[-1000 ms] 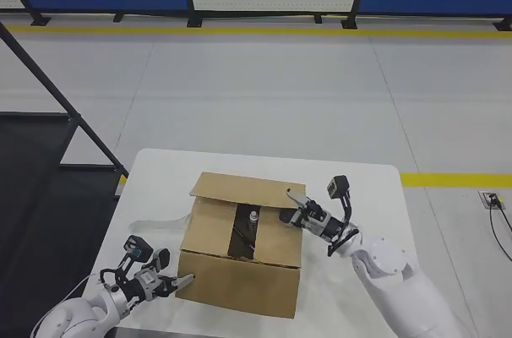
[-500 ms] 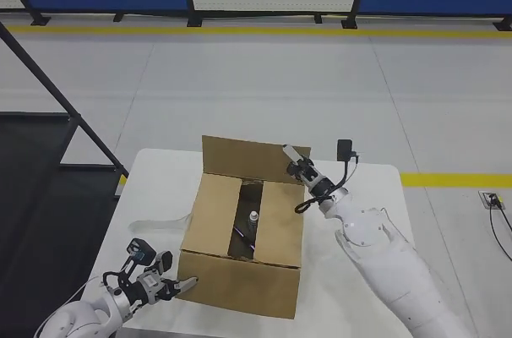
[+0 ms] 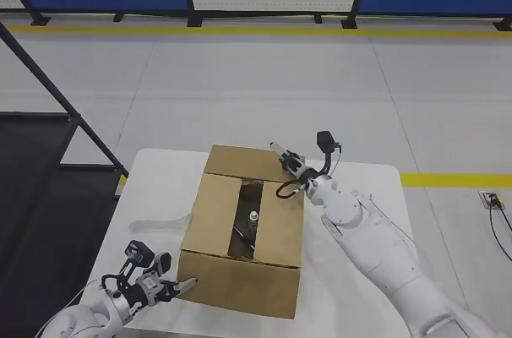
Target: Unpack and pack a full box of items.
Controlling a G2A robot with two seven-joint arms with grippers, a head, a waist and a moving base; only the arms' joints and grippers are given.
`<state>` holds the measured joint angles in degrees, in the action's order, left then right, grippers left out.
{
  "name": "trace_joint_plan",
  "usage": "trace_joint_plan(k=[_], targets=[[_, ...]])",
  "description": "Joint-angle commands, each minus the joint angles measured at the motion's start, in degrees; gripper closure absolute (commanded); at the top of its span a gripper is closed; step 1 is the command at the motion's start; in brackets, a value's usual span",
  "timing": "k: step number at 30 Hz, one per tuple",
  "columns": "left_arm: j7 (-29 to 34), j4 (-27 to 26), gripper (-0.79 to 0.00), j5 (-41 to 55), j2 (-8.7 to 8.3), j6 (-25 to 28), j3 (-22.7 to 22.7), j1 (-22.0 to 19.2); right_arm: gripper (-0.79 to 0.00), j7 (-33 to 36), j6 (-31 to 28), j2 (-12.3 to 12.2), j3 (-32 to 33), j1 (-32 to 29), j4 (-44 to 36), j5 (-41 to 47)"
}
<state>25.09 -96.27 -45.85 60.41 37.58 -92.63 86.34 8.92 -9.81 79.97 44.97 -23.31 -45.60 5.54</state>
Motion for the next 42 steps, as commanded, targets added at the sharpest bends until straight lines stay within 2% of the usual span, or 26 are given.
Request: trace_joint_plan(k=[1,8,13,21,26,31,35,42], targets=[[-0.1,0.1,-0.785,-0.1,-0.05,-0.1,0.1,0.1,-0.785,1.1,0.5,0.5,-0.3,0.6,1.6,0.0],[-0.5,0.6,-0.785,-0.4,-0.17,-0.8,0.8,-0.2,-0.785,5.0,2.3,2.1,-0.9,2.6,5.9,0.2],[-1.4,1.1,-0.785,0.0,-0.25,-1.8,0.6,-0.4,-0.785,5.8,1.5,2.9,-0.4,3.2,7.9,0.4],[-3.0,1.9,-0.785,6.5,-0.51,-4.0,-2.9,-0.4,-0.785,6.7,-6.2,2.5,3.9,2.1,7.4,3.9],[-4.9,3.0,-0.785,8.0,-0.38,-10.2,-4.1,-1.1,-0.785,10.5,-11.0,1.4,7.4,-1.2,1.8,6.5],[-7.0,3.9,-0.785,4.7,0.11,-16.5,-1.0,-3.4,-0.785,19.0,-10.6,-0.3,11.1,-5.9,-6.7,9.7],[-8.9,5.7,-0.785,0.6,0.58,-19.8,2.7,-5.9,-0.785,19.0,-10.6,-0.3,11.1,-5.9,-6.7,9.7],[-9.3,8.2,-0.785,-0.5,1.18,-20.5,6.8,-8.9,-0.785,19.5,-10.5,-0.3,11.3,-6.9,-7.6,10.3]])
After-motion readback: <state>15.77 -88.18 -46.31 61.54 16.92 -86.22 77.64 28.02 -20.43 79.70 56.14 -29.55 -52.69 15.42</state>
